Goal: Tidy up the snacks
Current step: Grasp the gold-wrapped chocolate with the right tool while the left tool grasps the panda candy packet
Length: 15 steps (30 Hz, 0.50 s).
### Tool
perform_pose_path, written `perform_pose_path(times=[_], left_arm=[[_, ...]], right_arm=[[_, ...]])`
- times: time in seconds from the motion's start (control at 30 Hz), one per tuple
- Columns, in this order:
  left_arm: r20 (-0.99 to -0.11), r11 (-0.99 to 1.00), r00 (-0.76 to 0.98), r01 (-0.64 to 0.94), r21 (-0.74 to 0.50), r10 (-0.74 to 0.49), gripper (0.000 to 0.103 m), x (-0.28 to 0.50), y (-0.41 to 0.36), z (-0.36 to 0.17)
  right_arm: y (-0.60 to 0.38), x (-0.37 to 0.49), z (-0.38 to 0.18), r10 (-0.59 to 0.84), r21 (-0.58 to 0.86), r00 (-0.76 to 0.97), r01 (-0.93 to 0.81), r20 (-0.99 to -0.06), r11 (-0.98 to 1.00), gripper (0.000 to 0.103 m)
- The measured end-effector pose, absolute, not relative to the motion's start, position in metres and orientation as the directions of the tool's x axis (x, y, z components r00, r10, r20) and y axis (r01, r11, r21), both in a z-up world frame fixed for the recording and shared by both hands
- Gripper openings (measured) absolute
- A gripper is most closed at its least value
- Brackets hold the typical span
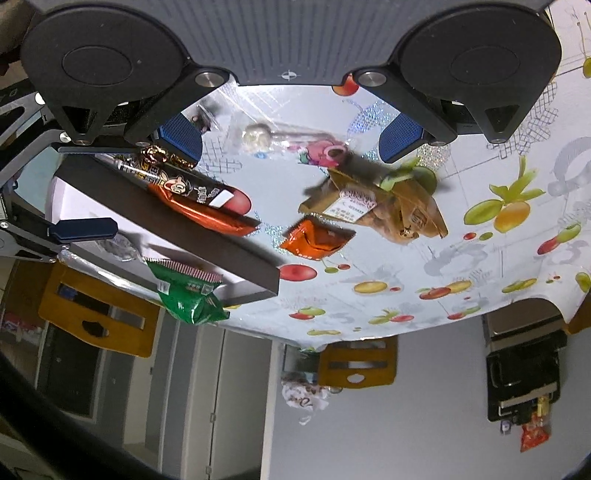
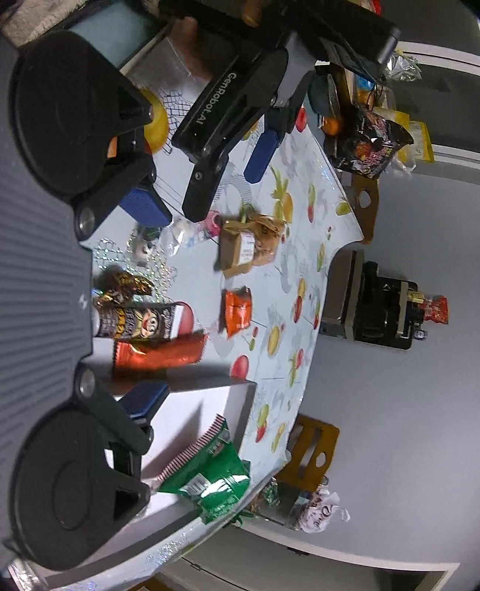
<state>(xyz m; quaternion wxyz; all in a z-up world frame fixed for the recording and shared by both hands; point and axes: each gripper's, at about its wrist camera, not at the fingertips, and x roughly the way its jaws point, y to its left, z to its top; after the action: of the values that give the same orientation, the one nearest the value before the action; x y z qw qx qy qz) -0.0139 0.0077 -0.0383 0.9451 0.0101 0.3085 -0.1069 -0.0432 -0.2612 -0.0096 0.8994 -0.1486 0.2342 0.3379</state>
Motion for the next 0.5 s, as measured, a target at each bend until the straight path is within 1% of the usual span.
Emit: perform_pose_path(times=[0.07, 0.13, 0.17, 0.2, 0.27, 0.33, 0.37, 0.43, 0.5], left_arm=[[-0.584, 0.974, 0.786, 0.219, -0.047, -0.205, 0.103, -0.016, 0.007, -0.038], [-0.574, 0.967, 0.785, 0.249, -0.048, -0.231, 0.102, -0.019, 0.005, -0.037], [-0.568, 0.964, 0.787, 0.263, -0.046, -0.242, 0.101, -0.021, 0.003, -0.036], [-0.560, 0.959, 0.789, 0.281, -0.038, -0.253, 0.099, -0.023, 0.001, -0.035], [-0.549, 0.950, 0.790, 0.312, -0.025, -0.274, 0.096, -0.026, -0.003, -0.034], [-0.542, 0.939, 0.787, 0.343, -0.016, -0.297, 0.090, -0.029, -0.008, -0.032], [-0.540, 0.935, 0.784, 0.355, -0.011, -0.305, 0.090, -0.029, -0.010, -0.033], [-0.541, 0.928, 0.779, 0.372, -0.010, -0.318, 0.083, -0.030, -0.013, -0.033], [-0.546, 0.924, 0.771, 0.383, -0.015, -0.329, 0.079, -0.030, -0.015, -0.035]], right_arm=[[-0.261, -0.043, -0.010, 0.540, -0.102, 0.658, -0.679, -0.525, 0.727, 0.088], [-0.260, -0.042, -0.010, 0.543, -0.096, 0.651, -0.682, -0.530, 0.725, 0.079], [-0.259, -0.042, -0.011, 0.544, -0.093, 0.646, -0.686, -0.536, 0.722, 0.076], [-0.258, -0.042, -0.012, 0.546, -0.090, 0.639, -0.690, -0.541, 0.719, 0.072], [-0.257, -0.041, -0.014, 0.546, -0.087, 0.630, -0.695, -0.552, 0.714, 0.066], [-0.255, -0.041, -0.015, 0.549, -0.088, 0.623, -0.702, -0.558, 0.707, 0.056], [-0.254, -0.041, -0.016, 0.551, -0.090, 0.617, -0.707, -0.562, 0.701, 0.054], [-0.252, -0.042, -0.017, 0.552, -0.100, 0.611, -0.716, -0.567, 0.691, 0.049], [-0.250, -0.042, -0.019, 0.549, -0.108, 0.609, -0.720, -0.572, 0.686, 0.046]])
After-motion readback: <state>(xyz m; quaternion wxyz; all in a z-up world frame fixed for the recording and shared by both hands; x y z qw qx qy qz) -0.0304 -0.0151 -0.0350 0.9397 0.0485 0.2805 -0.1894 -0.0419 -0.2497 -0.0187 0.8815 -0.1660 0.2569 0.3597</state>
